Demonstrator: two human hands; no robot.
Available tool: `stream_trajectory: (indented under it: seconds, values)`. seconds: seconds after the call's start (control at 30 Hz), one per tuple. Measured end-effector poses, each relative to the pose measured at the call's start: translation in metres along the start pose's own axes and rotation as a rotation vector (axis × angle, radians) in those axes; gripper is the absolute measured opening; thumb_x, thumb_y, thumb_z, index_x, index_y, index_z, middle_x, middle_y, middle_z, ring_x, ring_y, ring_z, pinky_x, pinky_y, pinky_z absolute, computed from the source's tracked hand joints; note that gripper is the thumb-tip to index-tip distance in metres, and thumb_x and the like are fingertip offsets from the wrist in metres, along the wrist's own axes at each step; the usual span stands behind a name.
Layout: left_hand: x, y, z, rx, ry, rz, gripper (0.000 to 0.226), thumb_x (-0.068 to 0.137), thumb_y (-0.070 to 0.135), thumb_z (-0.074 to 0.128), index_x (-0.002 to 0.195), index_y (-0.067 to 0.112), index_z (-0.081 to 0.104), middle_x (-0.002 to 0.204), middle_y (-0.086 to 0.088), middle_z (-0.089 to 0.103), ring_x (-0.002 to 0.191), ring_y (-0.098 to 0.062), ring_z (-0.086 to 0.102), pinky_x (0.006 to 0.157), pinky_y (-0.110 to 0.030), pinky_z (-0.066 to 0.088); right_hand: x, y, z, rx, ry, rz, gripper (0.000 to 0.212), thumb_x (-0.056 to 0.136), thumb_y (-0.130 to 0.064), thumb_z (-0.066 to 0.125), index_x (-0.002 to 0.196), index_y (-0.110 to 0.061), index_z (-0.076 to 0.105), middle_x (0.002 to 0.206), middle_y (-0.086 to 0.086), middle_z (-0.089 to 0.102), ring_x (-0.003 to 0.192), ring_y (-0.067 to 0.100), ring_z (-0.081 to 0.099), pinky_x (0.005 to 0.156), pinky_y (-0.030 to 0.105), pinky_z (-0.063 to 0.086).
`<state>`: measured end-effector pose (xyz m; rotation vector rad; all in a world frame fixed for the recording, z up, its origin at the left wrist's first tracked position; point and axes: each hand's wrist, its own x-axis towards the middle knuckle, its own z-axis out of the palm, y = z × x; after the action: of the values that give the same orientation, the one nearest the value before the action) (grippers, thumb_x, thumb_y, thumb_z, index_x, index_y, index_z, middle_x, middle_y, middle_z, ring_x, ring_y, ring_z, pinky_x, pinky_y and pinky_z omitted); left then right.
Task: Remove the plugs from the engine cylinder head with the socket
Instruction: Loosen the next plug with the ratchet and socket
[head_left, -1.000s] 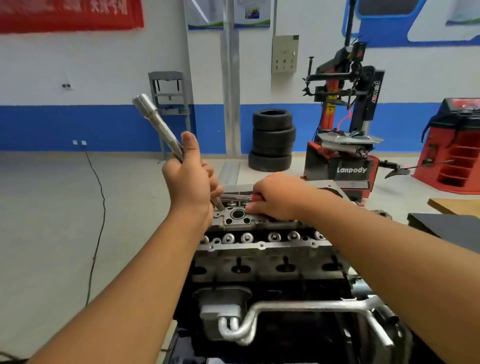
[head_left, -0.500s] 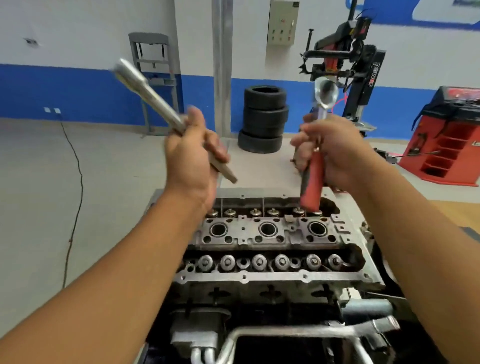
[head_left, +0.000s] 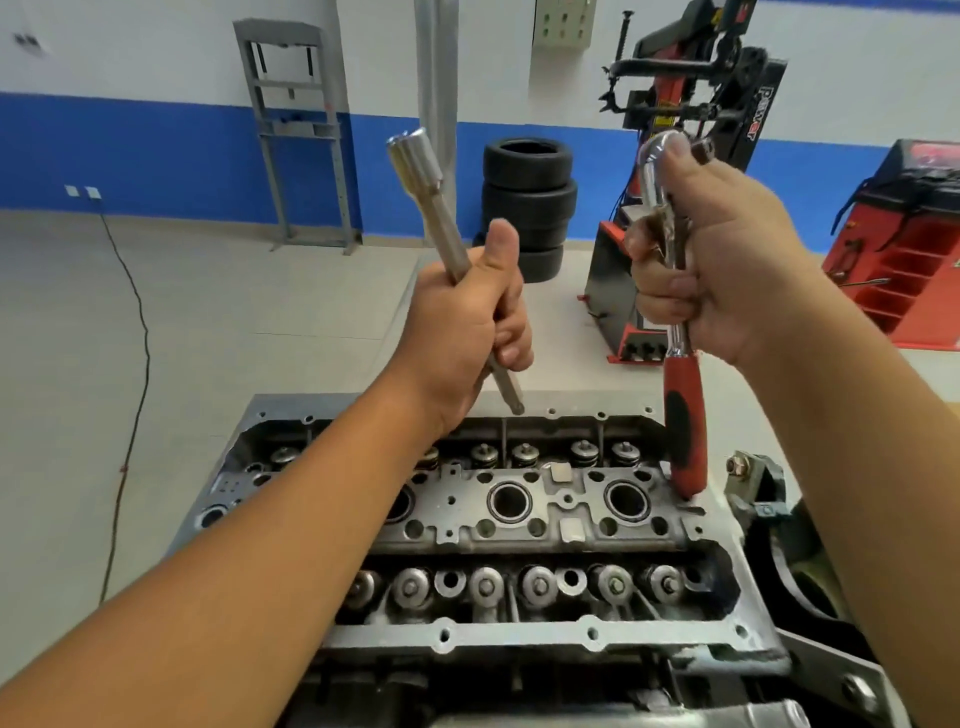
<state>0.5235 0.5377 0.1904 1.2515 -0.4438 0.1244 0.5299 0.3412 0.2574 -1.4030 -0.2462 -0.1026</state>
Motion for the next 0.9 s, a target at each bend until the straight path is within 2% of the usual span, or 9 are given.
stream_trajectory:
  seconds: [0.13, 0.23, 0.3, 0.43, 0.5, 0.6, 0.77, 0.9]
  values:
    - [0.002, -0.013, 0.009, -0.063, -0.046, -0.045, 0.052, 0.104, 0.051, 0.047, 0.065, 0.017, 0.042, 0.050, 0.000, 0.033, 0.043, -0.017, 0.037, 0.052, -0.029, 0.039, 0.004, -0.003, 0.005, -0.029, 0.062, -0.006, 0.030, 0.099, -0.042, 0.068, 0.099, -0.019, 0.049, 0.072, 0.006, 0.063, 0.042, 0.013, 0.034, 0.044, 0.022, 0.031]
    - [-0.002, -0.030, 0.009, -0.128, -0.057, -0.080, 0.052, 0.100, 0.056, 0.049, 0.064, 0.018, 0.042, 0.051, 0.000, 0.033, 0.045, -0.017, 0.040, 0.053, -0.030, 0.044, 0.008, 0.000, 0.007, -0.069, 0.120, -0.024, 0.025, 0.099, -0.030, 0.071, 0.108, -0.014, 0.055, 0.074, 0.006, 0.068, 0.043, 0.014, 0.038, 0.044, 0.021, 0.033]
    - [-0.004, -0.036, 0.007, -0.066, -0.106, -0.103, 0.053, 0.096, 0.059, 0.052, 0.062, 0.019, 0.043, 0.052, -0.001, 0.036, 0.046, -0.018, 0.043, 0.055, -0.032, 0.047, 0.010, 0.002, 0.008, -0.083, 0.148, -0.034, 0.022, 0.098, -0.025, 0.071, 0.110, -0.012, 0.058, 0.074, 0.005, 0.069, 0.044, 0.014, 0.040, 0.043, 0.022, 0.033]
    - [-0.005, -0.042, 0.008, 0.065, -0.151, -0.084, 0.051, 0.103, 0.050, 0.047, 0.063, 0.018, 0.041, 0.052, -0.001, 0.038, 0.047, -0.020, 0.045, 0.056, -0.034, 0.049, 0.012, 0.000, 0.008, -0.143, 0.158, -0.089, 0.016, 0.097, -0.021, 0.072, 0.106, -0.013, 0.062, 0.071, 0.003, 0.070, 0.043, 0.014, 0.038, 0.043, 0.022, 0.031]
    - [-0.004, -0.043, 0.009, 0.139, -0.178, -0.049, 0.055, 0.101, 0.057, 0.048, 0.064, 0.017, 0.041, 0.051, 0.000, 0.041, 0.047, -0.021, 0.047, 0.056, -0.034, 0.049, 0.016, 0.001, 0.011, -0.201, 0.161, -0.122, 0.018, 0.096, -0.021, 0.073, 0.107, -0.014, 0.062, 0.070, 0.002, 0.070, 0.043, 0.014, 0.037, 0.043, 0.022, 0.031]
    - [-0.005, -0.046, 0.010, 0.240, -0.259, 0.008, 0.050, 0.086, 0.063, 0.050, 0.065, 0.018, 0.043, 0.052, 0.004, 0.045, 0.049, -0.020, 0.049, 0.056, -0.032, 0.048, 0.018, 0.006, 0.017, -0.264, 0.159, -0.139, 0.023, 0.094, -0.020, 0.075, 0.111, -0.014, 0.062, 0.072, 0.003, 0.071, 0.042, 0.014, 0.037, 0.043, 0.022, 0.030]
    - [-0.003, -0.043, 0.003, -0.020, -0.199, -0.037, 0.049, 0.078, 0.067, 0.053, 0.062, 0.022, 0.045, 0.054, 0.002, 0.041, 0.050, -0.018, 0.049, 0.060, -0.036, 0.051, 0.018, 0.006, 0.019, -0.302, 0.187, -0.124, 0.030, 0.093, -0.020, 0.077, 0.117, -0.009, 0.062, 0.074, 0.005, 0.072, 0.042, 0.015, 0.038, 0.043, 0.024, 0.031]
    - [-0.005, -0.045, 0.004, -0.039, -0.286, -0.110, 0.053, 0.075, 0.071, 0.055, 0.064, 0.021, 0.043, 0.055, 0.002, 0.041, 0.050, -0.018, 0.049, 0.060, -0.034, 0.050, 0.016, 0.000, 0.018, -0.326, 0.193, -0.125, 0.027, 0.092, -0.020, 0.077, 0.113, -0.009, 0.065, 0.071, 0.004, 0.072, 0.043, 0.016, 0.038, 0.045, 0.024, 0.031]
